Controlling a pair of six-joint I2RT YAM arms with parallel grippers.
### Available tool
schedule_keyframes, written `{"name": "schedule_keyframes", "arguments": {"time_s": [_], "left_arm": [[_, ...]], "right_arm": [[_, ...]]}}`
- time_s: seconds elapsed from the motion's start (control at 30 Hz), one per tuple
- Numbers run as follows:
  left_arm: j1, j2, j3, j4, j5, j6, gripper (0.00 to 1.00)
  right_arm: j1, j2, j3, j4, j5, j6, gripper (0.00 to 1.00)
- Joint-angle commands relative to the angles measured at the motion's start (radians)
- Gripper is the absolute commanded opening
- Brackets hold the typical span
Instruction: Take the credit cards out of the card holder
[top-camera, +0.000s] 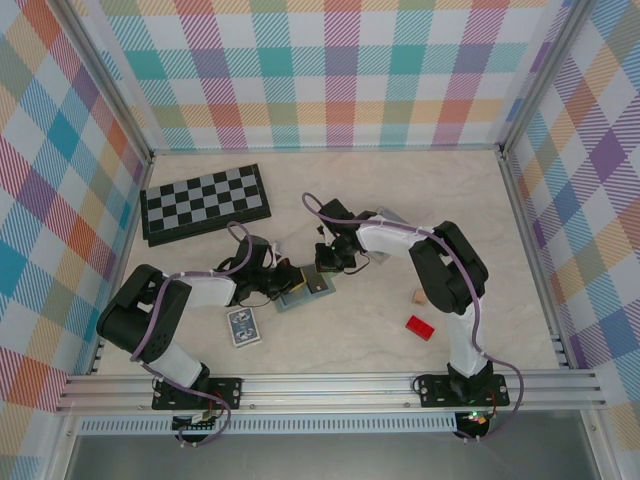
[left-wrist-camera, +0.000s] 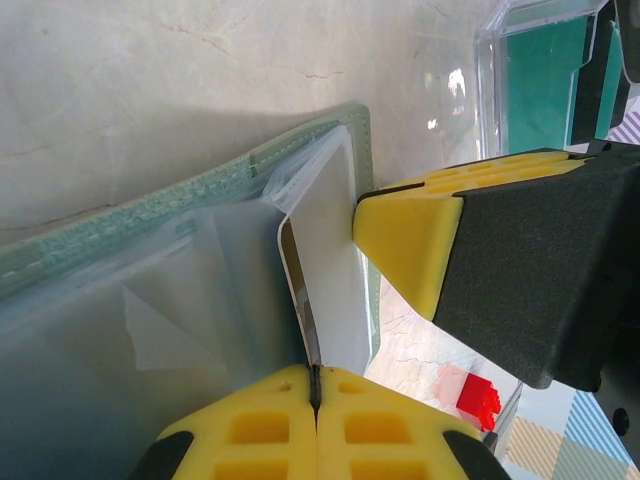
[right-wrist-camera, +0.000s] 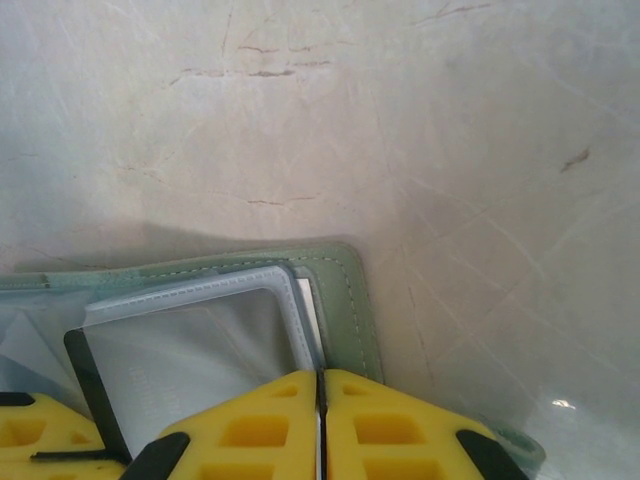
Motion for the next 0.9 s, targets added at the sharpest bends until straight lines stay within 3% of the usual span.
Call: {"name": "schedule_keyframes", "arguments": {"time_s": [0.0,0.43,0.73,0.87], "left_arm": [[0.023,-0.029,-0.007,-0.025,0.013,0.029,0.02],[0.064,-0.147,0.016,-0.301,-0.036,0.084,0.0],[0.089,-0.203,0.077,-0.478,-0.089,0.128,0.0],[0.102,-0.236,0.122,-0.582,-0.112,0.168,0.0]], "right_arm": [[0.006,0.058,-0.017,-0.074,0.113,0.015,0.09],[-0.008,0.028,-0.031,-0.055,0.141,0.039,0.08],[-0.018,-0.156,-0.12,0.162,-0.034,0.001,0.2],[-0.044,-0.25,-0.176,0.293,-0.21,0.007,0.26]]}}
